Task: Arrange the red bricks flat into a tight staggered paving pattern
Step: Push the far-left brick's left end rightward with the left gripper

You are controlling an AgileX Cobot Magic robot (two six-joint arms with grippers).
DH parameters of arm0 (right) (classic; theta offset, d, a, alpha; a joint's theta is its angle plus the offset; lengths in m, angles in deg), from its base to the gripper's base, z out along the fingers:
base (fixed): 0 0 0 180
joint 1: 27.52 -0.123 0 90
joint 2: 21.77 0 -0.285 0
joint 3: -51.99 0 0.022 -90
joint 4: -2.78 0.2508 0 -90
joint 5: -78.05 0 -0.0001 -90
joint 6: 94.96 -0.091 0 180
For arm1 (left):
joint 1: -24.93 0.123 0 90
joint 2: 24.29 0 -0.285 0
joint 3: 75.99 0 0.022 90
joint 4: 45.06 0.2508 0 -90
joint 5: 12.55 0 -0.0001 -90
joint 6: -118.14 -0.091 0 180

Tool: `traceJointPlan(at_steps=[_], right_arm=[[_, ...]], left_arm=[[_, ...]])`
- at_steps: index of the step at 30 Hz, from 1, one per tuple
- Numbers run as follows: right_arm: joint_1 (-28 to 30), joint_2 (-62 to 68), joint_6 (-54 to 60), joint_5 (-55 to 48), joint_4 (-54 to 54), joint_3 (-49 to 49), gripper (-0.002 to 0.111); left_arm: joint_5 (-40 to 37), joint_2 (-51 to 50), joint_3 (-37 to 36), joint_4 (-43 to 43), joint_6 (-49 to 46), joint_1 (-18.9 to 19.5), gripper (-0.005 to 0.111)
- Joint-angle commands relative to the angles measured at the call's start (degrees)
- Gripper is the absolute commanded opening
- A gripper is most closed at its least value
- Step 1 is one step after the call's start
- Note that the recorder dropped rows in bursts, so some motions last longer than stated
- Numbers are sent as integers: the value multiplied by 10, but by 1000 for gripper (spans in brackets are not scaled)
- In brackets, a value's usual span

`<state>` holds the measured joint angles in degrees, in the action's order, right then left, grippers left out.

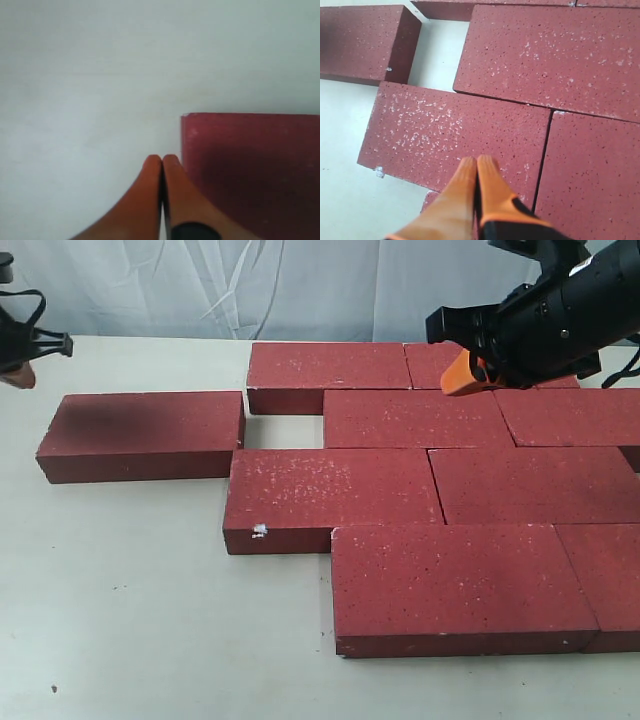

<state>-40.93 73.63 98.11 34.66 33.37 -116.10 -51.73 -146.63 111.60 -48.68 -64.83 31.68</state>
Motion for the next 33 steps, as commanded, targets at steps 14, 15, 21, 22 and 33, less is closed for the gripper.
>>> traceJointPlan(at_steps=[14, 15, 21, 22, 33], right_arm=[[-1, -5, 4, 7, -1, 2, -1], [-1, -5, 4, 7, -1, 2, -1], [-1, -5, 4, 8, -1, 2, -1], [-1, -5, 4, 8, -1, 2, -1], [-1, -5, 4, 9, -1, 2, -1]], left_arm=[[-11, -82, 0, -86, -74, -2, 0], [-11, -86, 0, -89, -80, -7, 0], [-5, -94, 0, -114, -98, -25, 0], [-3, -94, 0, -114, -98, -28, 0], [9, -94, 0, -228, -207, -52, 0]])
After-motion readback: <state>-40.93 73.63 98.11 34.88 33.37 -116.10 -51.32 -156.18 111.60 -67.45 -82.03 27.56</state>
